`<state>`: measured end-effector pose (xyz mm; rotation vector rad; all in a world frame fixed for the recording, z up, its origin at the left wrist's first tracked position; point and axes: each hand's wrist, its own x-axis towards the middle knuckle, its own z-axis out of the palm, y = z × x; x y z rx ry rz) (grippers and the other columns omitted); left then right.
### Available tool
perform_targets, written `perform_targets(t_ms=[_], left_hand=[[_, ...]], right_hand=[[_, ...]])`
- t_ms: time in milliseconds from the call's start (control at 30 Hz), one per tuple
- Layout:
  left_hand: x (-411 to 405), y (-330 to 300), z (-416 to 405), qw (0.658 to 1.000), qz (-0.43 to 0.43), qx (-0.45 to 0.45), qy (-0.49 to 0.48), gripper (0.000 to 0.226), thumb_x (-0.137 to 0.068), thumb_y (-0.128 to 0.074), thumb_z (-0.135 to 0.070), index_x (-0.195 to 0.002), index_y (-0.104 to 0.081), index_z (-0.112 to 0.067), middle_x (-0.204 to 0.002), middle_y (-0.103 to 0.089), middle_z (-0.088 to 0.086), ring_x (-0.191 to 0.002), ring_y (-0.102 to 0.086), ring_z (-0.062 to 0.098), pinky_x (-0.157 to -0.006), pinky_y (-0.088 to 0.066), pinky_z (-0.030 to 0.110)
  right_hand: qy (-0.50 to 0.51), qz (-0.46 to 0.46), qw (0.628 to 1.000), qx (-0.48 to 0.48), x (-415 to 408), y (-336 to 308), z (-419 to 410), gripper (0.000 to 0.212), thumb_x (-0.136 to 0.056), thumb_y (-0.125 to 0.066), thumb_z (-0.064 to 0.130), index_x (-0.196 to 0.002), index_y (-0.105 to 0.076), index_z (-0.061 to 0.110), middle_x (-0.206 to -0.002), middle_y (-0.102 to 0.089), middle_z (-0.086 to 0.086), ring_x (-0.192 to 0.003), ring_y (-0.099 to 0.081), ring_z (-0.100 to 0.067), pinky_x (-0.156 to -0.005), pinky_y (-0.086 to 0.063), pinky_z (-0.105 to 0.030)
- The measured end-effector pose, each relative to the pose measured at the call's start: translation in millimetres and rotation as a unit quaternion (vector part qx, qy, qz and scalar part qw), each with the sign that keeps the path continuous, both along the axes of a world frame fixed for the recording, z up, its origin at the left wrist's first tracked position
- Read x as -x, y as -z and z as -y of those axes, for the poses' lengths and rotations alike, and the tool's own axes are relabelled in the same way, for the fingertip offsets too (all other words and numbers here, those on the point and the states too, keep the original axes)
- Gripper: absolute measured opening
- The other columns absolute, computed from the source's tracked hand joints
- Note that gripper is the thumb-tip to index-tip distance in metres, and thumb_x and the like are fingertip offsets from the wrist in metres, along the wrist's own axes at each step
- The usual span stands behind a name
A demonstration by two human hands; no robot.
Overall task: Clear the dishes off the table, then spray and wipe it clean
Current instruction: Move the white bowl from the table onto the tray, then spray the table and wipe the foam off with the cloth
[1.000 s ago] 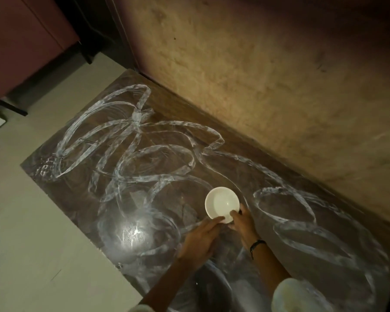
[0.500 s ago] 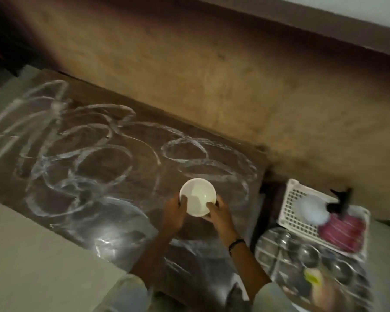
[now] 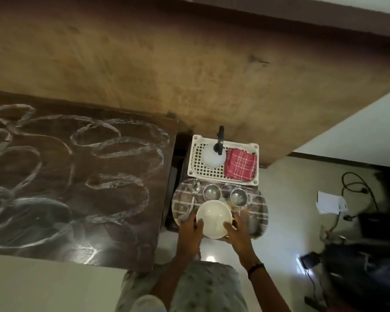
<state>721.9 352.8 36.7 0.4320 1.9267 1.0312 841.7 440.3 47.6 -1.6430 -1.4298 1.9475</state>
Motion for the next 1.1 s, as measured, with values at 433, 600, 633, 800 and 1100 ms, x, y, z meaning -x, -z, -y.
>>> perform_targets(t_ms=[433, 600, 633, 800, 1100], left_hand=[[-30, 41, -36, 0.996, 0.021, 0.081, 0.040, 0.035, -0.093, -0.048, -0.013, -0.127, -0.052, -0.009, -0.121, -0.062, 0.013, -0.112, -0.058, 0.030, -0.091, -0.052, 0.045], [-25, 49, -41, 0.995, 0.025, 0.085, 0.038, 0.037, -0.089, -0.050, -0.021, -0.124, -0.053, -0.006, -0.120, -0.062, 0.013, -0.111, -0.058, 0.031, -0.091, -0.052, 0.044], [-24, 52, -39, 0.996, 0.036, 0.077, 0.034, 0.042, -0.086, -0.049, -0.028, -0.121, -0.054, -0.007, -0.119, -0.062, 0.013, -0.110, -0.059, 0.031, -0.090, -0.053, 0.047], [-17, 53, -27, 0.996, -0.025, 0.081, 0.004, 0.021, -0.095, -0.045, -0.029, -0.101, -0.061, -0.015, -0.097, -0.067, 0.003, -0.092, -0.064, 0.021, -0.083, -0.054, 0.039], [73, 30, -92, 0.974, -0.200, -0.065, 0.081, 0.049, -0.090, -0.050, -0.044, -0.131, -0.044, -0.018, -0.129, -0.054, 0.002, -0.118, -0.052, 0.018, -0.096, -0.048, 0.037]], right_hand=[[0.029, 0.067, 0.997, 0.035, -33, 55, -23, 0.056, -0.078, -0.061, 0.030, -0.129, -0.046, 0.013, -0.122, -0.052, -0.012, -0.115, -0.050, -0.033, -0.075, -0.058, -0.042], [-0.009, 0.061, 0.997, 0.055, -34, 67, -37, 0.039, -0.091, -0.051, 0.000, -0.127, -0.049, 0.013, -0.124, -0.053, -0.014, -0.115, -0.051, -0.034, -0.079, -0.056, -0.054], [-0.016, 0.058, 0.996, 0.061, -35, 70, -39, 0.040, -0.091, -0.051, 0.000, -0.128, -0.048, 0.012, -0.124, -0.053, -0.014, -0.114, -0.051, -0.033, -0.079, -0.057, -0.052], [-0.072, 0.208, 0.973, -0.069, -38, 54, -50, 0.016, -0.093, -0.056, 0.016, -0.108, -0.062, 0.016, -0.105, -0.065, -0.015, -0.097, -0.063, -0.037, -0.076, -0.056, -0.043], [-0.174, 0.222, 0.883, -0.374, 18, 34, -167, 0.034, -0.093, -0.052, 0.012, -0.127, -0.051, 0.004, -0.124, -0.056, -0.016, -0.110, -0.054, -0.031, -0.090, -0.048, -0.038]])
